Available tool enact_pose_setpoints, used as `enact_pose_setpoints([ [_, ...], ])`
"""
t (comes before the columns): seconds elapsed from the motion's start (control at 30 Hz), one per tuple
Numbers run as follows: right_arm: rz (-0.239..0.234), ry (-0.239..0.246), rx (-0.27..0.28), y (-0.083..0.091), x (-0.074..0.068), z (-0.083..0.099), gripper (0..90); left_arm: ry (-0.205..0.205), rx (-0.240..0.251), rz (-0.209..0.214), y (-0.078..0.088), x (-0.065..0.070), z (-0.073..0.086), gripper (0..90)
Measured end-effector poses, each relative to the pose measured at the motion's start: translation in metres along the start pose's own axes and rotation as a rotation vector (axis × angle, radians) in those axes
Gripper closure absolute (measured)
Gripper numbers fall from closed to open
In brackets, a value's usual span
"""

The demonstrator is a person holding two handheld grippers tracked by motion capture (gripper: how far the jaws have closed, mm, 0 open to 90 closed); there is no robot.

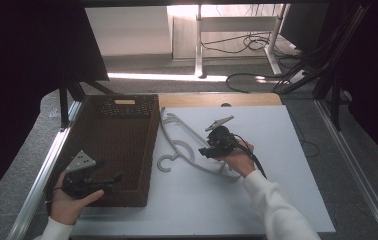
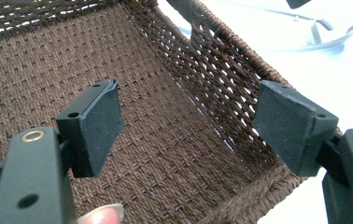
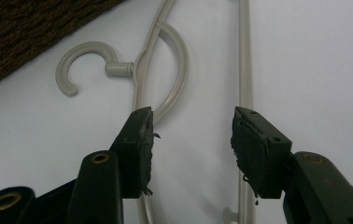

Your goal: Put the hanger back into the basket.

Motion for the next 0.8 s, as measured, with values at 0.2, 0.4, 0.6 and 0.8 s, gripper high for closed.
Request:
enact_pose_setpoints([
  [0.2,-0.003,0.022,-0.023,-0.010,-0.006,-0.004,51.1,-0.001,-0.003,-0.001,0.000,-0.001,0.001,22.9],
  [0.4,-0.012,0.022,-0.041,-0.020,-0.011,-0.007,52.6,-0.002,-0.002,-0.002,0.000,-0.001,0.001,22.9],
  [0.6,-0.002,0.021,-0.064,-0.034,-0.012,-0.013,53.9,-0.003,-0.001,-0.002,0.000,-0.001,0.000,22.9],
  [0.8,0.018,0.021,-0.086,-0.047,-0.011,-0.017,55.0,-0.003,-0.001,-0.003,0.000,-0.001,0.001,22.9],
])
Point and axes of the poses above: each handheld gripper's, and its own axes: y roughly backward along the jaws, z roughly out of its underside, x roughly to its right, the point moved 7 cm from there along -y, roughly forward along the jaws, and after that the axes turned 1 degree about -z, right-handed, at the moved point
